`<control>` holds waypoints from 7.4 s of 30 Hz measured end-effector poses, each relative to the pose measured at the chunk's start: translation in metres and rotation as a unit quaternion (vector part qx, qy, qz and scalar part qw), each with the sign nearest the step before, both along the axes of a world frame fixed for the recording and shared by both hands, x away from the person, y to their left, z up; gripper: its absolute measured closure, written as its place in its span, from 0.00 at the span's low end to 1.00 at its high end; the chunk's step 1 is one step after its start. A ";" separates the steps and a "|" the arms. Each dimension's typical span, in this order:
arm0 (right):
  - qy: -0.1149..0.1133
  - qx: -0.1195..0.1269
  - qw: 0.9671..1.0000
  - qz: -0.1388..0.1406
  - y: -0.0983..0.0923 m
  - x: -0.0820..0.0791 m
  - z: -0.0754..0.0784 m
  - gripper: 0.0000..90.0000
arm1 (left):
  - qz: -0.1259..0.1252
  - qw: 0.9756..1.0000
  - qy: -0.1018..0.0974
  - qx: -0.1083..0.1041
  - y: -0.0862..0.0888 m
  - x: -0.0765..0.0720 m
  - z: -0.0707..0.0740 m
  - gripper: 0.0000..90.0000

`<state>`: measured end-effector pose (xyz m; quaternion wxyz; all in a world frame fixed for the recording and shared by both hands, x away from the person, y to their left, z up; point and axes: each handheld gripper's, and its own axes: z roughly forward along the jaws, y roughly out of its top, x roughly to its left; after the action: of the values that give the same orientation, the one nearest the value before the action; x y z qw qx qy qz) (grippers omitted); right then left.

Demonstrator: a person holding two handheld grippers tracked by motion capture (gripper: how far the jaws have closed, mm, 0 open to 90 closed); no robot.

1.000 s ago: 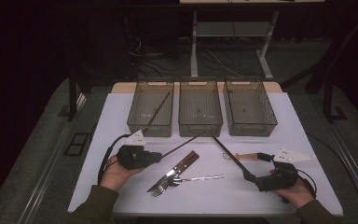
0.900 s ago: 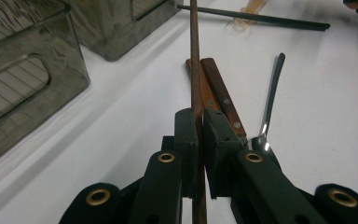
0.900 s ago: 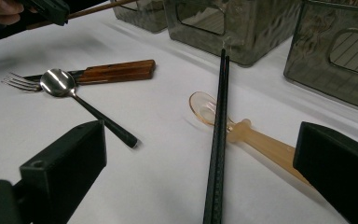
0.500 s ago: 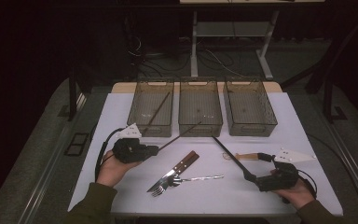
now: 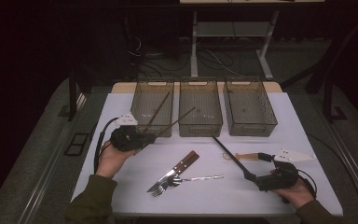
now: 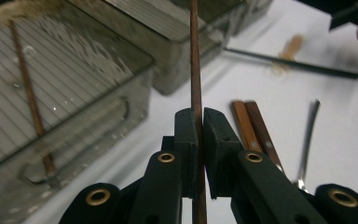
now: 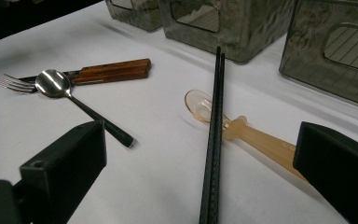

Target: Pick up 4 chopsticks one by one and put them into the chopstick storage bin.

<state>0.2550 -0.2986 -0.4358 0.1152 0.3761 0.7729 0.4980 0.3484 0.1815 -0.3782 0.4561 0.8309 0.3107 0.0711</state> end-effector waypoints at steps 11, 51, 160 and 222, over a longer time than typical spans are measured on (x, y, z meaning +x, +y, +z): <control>-0.001 0.002 1.000 -0.003 -0.001 -0.001 0.000 0.03 | 0.021 1.000 0.000 -0.004 0.000 0.024 0.007 0.94; -0.004 0.003 1.000 -0.004 -0.001 -0.002 0.000 0.03 | 0.185 0.981 0.031 0.042 0.017 0.112 0.006 0.94; -0.002 -0.014 1.000 0.003 0.002 -0.004 -0.001 0.03 | 0.023 0.999 -0.047 -0.007 -0.010 -0.035 -0.024 0.11; 0.121 -0.115 0.986 0.013 0.004 0.024 0.006 0.83 | -0.053 0.998 -0.031 0.001 -0.029 -0.073 -0.056 0.03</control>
<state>0.2792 -0.2950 -0.4300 0.0571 0.4080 0.8380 0.3577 0.2753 0.1521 -0.4346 0.4676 0.8442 0.2520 0.0725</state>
